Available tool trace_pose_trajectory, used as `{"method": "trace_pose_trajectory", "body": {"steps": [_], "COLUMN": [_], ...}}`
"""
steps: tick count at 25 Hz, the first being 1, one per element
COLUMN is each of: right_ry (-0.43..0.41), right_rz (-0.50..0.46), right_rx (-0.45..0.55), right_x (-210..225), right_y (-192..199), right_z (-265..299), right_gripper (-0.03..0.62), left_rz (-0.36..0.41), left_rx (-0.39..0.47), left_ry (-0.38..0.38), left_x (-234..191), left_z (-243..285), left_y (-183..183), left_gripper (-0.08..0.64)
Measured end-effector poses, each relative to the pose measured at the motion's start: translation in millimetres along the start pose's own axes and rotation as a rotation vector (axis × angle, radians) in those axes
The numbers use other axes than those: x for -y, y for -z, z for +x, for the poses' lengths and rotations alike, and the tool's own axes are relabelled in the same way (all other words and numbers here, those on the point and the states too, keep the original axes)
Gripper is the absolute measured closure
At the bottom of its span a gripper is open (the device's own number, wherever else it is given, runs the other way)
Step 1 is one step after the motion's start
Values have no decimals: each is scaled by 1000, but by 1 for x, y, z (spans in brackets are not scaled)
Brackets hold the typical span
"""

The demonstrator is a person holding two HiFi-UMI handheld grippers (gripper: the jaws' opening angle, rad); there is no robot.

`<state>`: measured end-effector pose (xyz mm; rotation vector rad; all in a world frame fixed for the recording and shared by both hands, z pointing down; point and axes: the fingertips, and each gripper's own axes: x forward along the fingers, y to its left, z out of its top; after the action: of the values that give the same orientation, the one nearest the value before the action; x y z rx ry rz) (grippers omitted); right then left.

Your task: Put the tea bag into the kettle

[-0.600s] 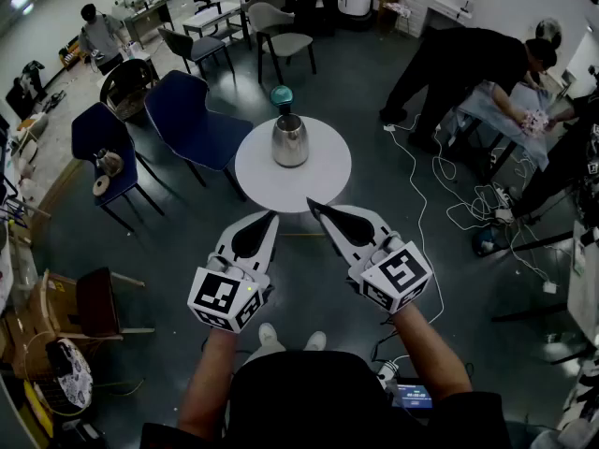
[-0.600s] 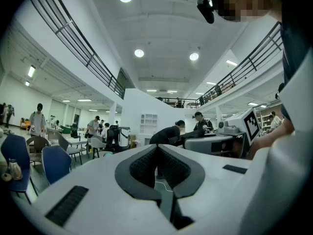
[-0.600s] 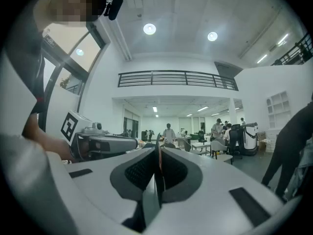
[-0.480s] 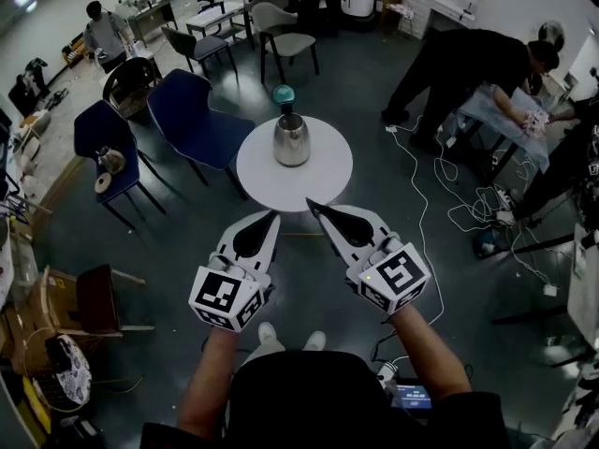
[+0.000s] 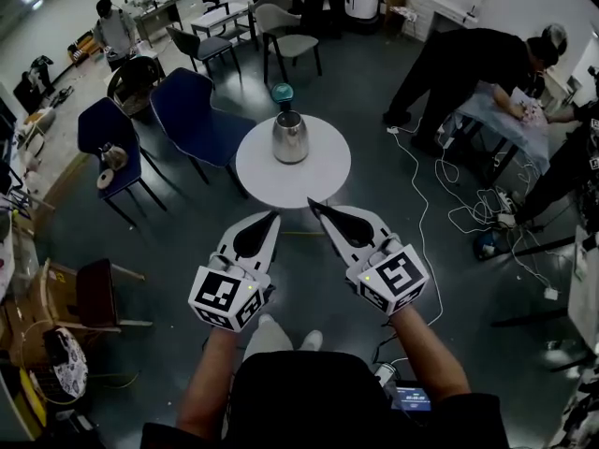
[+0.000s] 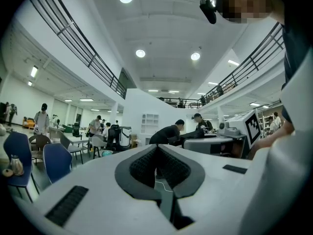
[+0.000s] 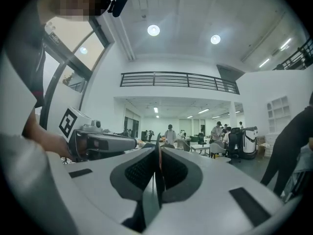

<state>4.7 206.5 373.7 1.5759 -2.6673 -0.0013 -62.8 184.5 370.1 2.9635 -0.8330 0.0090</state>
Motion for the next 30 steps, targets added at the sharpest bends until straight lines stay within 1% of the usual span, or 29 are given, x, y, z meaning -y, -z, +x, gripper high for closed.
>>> {"method": "trace_pose_trajectory", "body": {"steps": [6,16,22,30], "right_ry": [7,7,-3,6], "right_rz": [13,29,28,42], "right_rx": [8,25,22,0], "right_x": [3,19,29,74], "right_y": [2,3,6,12], "right_z": [-8,-3,30,76], "right_gripper": [558,558,558,558], "left_rz": [-6,-2,-6,-20], "left_rx": [-4,-8,-5,-21], "left_ry": [9,19,17,11], "left_x": [8,3,-26,-76], "left_z": [2,19,32,78], "left_y": [4,6,8,10], "left_gripper": [546,546,545,546]}}
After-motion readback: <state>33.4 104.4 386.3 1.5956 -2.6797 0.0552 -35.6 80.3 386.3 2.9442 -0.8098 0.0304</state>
